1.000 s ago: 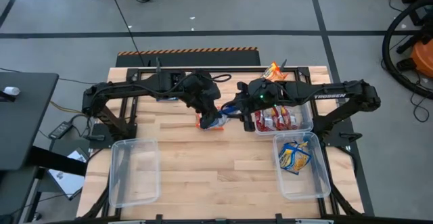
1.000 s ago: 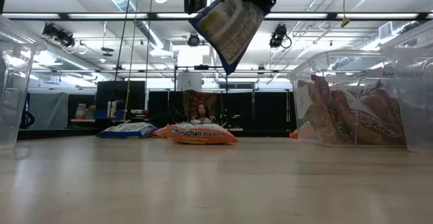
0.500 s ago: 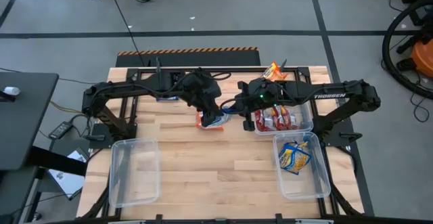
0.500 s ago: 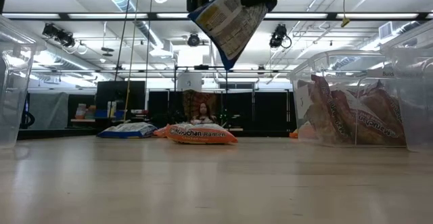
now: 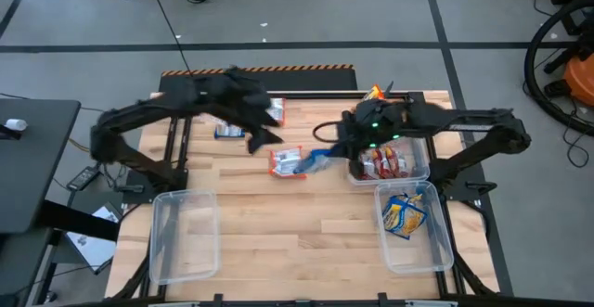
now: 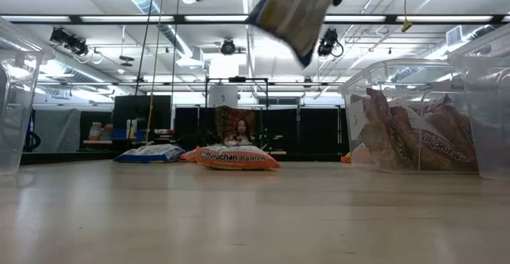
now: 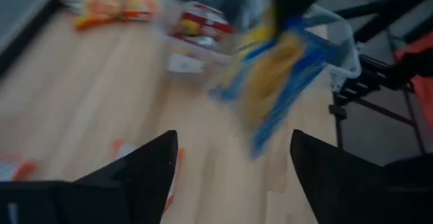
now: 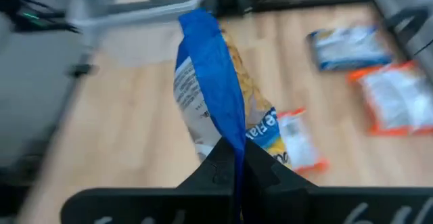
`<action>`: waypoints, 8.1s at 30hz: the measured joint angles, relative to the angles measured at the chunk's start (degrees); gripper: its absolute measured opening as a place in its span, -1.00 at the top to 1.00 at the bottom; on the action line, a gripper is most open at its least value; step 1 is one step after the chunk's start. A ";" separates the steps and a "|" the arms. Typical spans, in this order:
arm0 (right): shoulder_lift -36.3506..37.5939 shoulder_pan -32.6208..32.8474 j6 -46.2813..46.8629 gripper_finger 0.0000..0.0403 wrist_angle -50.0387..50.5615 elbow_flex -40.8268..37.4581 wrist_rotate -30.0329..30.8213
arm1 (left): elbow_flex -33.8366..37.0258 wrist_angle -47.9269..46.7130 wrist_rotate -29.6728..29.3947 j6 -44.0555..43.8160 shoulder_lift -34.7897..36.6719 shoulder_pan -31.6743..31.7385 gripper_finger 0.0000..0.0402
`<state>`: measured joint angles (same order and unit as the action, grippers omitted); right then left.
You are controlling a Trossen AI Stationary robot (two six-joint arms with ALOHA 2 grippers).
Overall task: Sort Maruchan noodles
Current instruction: Put the blue noodle pack into the bottom right container
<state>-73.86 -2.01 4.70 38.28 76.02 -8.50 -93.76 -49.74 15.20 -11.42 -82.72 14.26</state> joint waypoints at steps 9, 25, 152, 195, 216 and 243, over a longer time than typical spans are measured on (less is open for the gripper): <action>10.17 15.01 31.49 0.98 28.91 8.28 -8.93 | -0.02 -7.07 -14.17 -2.21 12.07 0.55 -0.44; 19.76 58.69 78.22 0.97 24.35 -20.16 14.33 | 0.02 -4.34 -23.12 -7.52 10.45 -8.35 -0.44; -6.62 10.54 23.37 0.57 -48.21 -7.84 35.95 | 87.76 52.48 -16.19 3.06 78.99 -9.34 0.93; -20.06 14.27 16.50 0.57 -48.08 -4.20 24.89 | 87.71 52.46 -16.17 3.06 78.97 -9.34 0.93; -37.23 14.37 9.67 0.56 -34.41 20.04 17.25 | 87.71 52.46 -16.18 3.06 78.97 -9.34 0.93; -45.69 6.85 2.82 -0.08 -27.05 24.09 23.01 | 87.71 52.48 -16.18 3.06 78.97 -9.35 0.93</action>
<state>-119.55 4.84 7.52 11.24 100.11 14.51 -6.04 2.74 -0.99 -8.36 -3.75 4.92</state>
